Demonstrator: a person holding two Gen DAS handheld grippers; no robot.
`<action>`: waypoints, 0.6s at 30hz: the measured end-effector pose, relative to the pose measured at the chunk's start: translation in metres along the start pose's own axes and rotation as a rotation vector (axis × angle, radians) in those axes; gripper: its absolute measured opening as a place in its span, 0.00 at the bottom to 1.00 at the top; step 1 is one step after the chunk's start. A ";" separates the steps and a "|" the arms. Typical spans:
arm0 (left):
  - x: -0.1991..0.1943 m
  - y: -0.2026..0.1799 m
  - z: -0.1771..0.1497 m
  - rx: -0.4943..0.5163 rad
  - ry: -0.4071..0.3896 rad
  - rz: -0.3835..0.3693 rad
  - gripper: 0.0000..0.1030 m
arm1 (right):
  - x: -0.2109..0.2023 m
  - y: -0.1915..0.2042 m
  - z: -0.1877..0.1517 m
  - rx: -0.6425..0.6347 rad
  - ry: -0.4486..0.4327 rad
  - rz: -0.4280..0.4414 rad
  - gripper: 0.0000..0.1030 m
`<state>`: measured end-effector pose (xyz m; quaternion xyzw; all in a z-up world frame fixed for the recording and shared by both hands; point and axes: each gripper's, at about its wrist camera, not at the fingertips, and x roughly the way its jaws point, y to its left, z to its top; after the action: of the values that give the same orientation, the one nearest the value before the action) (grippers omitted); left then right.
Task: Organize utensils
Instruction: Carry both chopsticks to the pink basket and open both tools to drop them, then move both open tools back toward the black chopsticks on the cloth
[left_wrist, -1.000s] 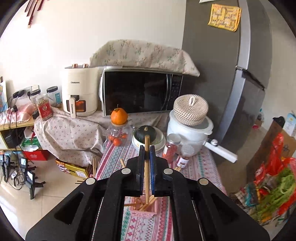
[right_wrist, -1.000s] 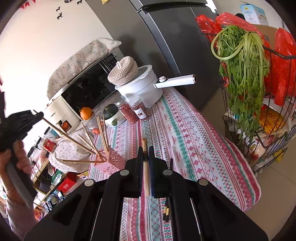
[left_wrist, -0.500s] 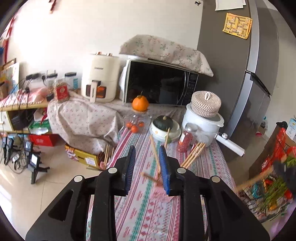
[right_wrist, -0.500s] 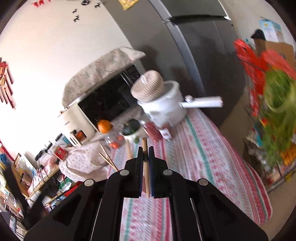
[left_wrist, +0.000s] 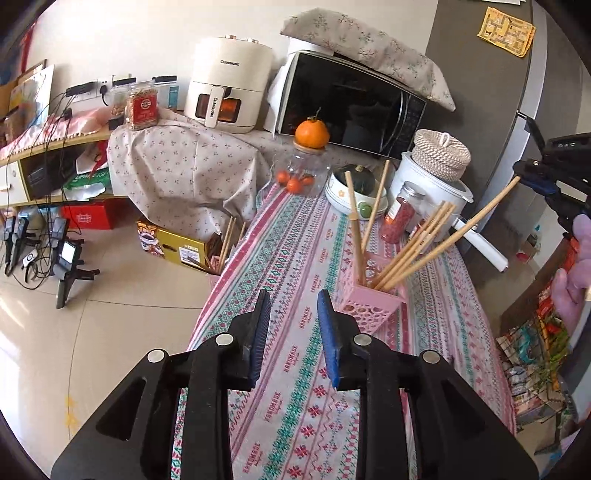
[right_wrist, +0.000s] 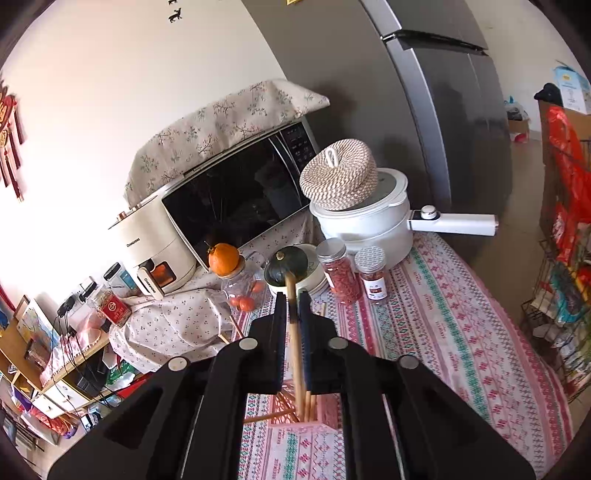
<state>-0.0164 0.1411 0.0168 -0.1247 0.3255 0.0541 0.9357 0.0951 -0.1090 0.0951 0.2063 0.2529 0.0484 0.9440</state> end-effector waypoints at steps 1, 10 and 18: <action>0.004 0.001 -0.001 0.000 0.005 0.006 0.25 | 0.009 0.001 -0.005 -0.001 0.008 0.004 0.14; 0.004 0.005 0.000 -0.025 0.006 -0.047 0.25 | 0.003 -0.002 -0.028 -0.087 0.046 -0.028 0.25; 0.006 -0.009 -0.012 0.001 0.020 -0.044 0.47 | -0.010 -0.029 -0.067 -0.173 0.119 -0.118 0.37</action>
<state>-0.0170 0.1295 0.0058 -0.1317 0.3321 0.0322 0.9334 0.0524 -0.1128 0.0353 0.1055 0.3152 0.0265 0.9428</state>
